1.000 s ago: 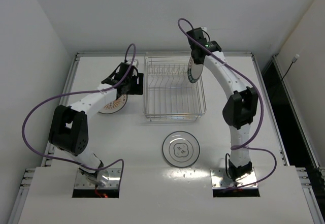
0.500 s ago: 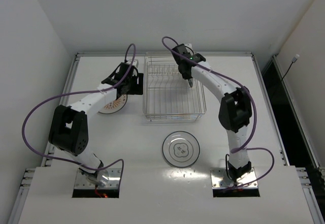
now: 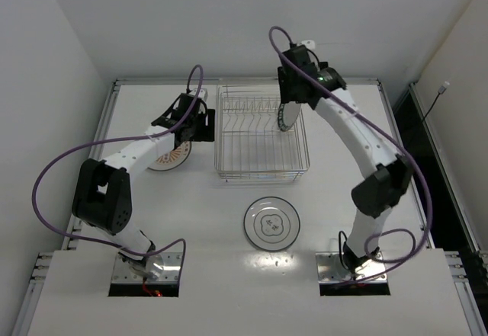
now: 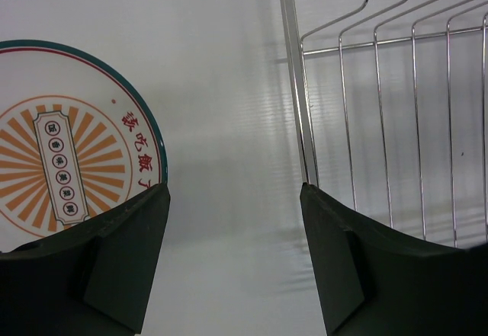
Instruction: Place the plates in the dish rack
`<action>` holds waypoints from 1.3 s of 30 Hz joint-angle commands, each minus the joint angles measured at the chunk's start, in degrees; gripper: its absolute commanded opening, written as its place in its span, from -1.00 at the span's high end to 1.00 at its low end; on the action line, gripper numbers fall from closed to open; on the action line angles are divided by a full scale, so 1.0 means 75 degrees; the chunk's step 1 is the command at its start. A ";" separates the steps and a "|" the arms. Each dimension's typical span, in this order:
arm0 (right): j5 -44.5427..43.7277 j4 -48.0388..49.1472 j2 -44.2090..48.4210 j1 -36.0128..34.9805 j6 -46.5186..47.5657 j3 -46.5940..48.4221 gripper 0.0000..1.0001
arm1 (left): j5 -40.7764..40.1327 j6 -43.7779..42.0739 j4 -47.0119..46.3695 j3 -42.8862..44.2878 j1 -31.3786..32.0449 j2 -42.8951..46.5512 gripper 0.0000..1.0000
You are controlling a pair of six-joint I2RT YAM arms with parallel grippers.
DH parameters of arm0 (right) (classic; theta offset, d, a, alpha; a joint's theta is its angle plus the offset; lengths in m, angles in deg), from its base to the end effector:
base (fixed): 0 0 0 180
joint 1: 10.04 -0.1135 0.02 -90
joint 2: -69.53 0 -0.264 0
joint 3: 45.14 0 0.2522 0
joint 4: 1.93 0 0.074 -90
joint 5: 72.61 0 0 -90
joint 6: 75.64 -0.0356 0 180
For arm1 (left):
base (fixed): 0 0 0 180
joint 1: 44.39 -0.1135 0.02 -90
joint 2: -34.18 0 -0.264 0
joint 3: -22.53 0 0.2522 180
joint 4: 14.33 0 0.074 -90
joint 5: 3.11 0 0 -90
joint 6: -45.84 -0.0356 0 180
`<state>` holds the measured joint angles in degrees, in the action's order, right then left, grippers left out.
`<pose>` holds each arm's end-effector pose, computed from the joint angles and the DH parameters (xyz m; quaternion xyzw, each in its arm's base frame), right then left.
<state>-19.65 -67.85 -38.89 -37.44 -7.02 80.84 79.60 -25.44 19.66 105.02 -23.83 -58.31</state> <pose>0.3756 0.1705 0.3635 0.0662 0.8910 -0.1312 0.4295 0.3372 -0.1217 0.2575 -0.0101 0.9189 -0.0760 0.3870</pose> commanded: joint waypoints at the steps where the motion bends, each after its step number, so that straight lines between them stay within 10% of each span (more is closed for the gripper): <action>1: 0.0260 -0.0369 0.1621 0.0079 0.0004 -0.0356 -0.58 | 0.0023 0.0023 -0.0178 0.0082 0.0001 0.0332 -0.33; 17: 0.6857 0.0974 0.8607 0.0360 -0.3557 -1.0293 -0.70 | 0.0023 0.0023 -0.0248 0.0082 0.0001 0.0332 -0.33; 39: 0.9110 0.3227 0.5199 0.2000 -0.2562 -1.1716 -0.47 | -0.0398 -0.0047 -0.0178 0.0000 0.0001 0.0472 -0.33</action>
<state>45.99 -48.61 1.50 -23.56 -27.39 -6.61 77.89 -25.48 19.55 105.02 -23.83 -58.16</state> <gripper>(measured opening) 0.751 0.665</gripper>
